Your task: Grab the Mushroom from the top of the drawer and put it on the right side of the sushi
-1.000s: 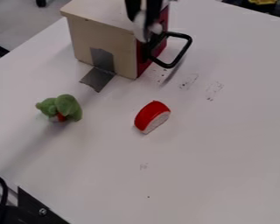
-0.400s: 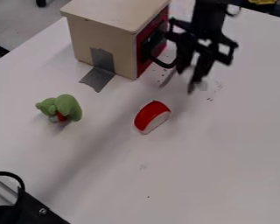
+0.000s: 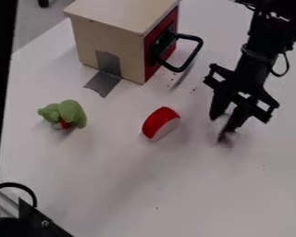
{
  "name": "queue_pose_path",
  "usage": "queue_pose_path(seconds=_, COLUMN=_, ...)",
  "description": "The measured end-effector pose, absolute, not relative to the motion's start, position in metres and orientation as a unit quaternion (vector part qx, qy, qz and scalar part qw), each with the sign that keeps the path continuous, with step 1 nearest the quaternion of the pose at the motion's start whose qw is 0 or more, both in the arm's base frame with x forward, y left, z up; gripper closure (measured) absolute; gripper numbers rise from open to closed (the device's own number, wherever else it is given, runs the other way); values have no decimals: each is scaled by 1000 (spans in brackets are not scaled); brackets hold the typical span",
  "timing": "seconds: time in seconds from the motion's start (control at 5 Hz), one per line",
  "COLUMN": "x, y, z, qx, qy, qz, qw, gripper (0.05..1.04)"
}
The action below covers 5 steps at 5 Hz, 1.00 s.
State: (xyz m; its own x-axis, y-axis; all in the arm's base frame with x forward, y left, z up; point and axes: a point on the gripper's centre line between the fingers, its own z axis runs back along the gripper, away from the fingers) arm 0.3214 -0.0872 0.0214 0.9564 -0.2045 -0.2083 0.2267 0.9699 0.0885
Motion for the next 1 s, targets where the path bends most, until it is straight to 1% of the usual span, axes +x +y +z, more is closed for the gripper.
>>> queue_pose_path(seconds=0.2, x=315, y=-90, z=18, qx=61, qy=95, qz=-108, qw=988, gripper=657)
queue_pose_path(seconds=0.4, x=296, y=-91, z=8, qx=61, qy=116, qz=-100, qw=986, gripper=327)
queue_pose_path(seconds=0.6, x=291, y=-85, z=22, qx=50, qy=99, qz=-81, qw=991, gripper=88)
queue_pose_path(seconds=1.0, x=282, y=-72, z=74, qx=9, qy=40, qz=-39, qw=998, gripper=83)
